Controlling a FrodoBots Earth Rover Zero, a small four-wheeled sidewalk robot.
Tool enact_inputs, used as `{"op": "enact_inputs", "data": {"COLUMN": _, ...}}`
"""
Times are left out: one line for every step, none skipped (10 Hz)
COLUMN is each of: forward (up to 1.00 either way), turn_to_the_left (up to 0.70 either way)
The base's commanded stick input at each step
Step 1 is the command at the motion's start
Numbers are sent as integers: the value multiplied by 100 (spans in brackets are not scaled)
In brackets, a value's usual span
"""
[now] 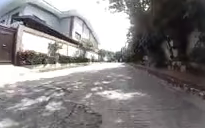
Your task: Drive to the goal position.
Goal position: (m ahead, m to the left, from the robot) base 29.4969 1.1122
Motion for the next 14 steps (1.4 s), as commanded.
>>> {"op": "enact_inputs", "data": {"forward": 70, "turn_to_the_left": -1}}
{"op": "enact_inputs", "data": {"forward": 70, "turn_to_the_left": 0}}
{"op": "enact_inputs", "data": {"forward": 70, "turn_to_the_left": 0}}
{"op": "enact_inputs", "data": {"forward": 70, "turn_to_the_left": 0}}
{"op": "enact_inputs", "data": {"forward": 70, "turn_to_the_left": 0}}
{"op": "enact_inputs", "data": {"forward": 70, "turn_to_the_left": 0}}
{"op": "enact_inputs", "data": {"forward": 70, "turn_to_the_left": 0}}
{"op": "enact_inputs", "data": {"forward": 70, "turn_to_the_left": 0}}
{"op": "enact_inputs", "data": {"forward": 70, "turn_to_the_left": 0}}
{"op": "enact_inputs", "data": {"forward": 70, "turn_to_the_left": 0}}
{"op": "enact_inputs", "data": {"forward": 70, "turn_to_the_left": 0}}
{"op": "enact_inputs", "data": {"forward": 70, "turn_to_the_left": -12}}
{"op": "enact_inputs", "data": {"forward": 70, "turn_to_the_left": -28}}
{"op": "enact_inputs", "data": {"forward": 70, "turn_to_the_left": -35}}
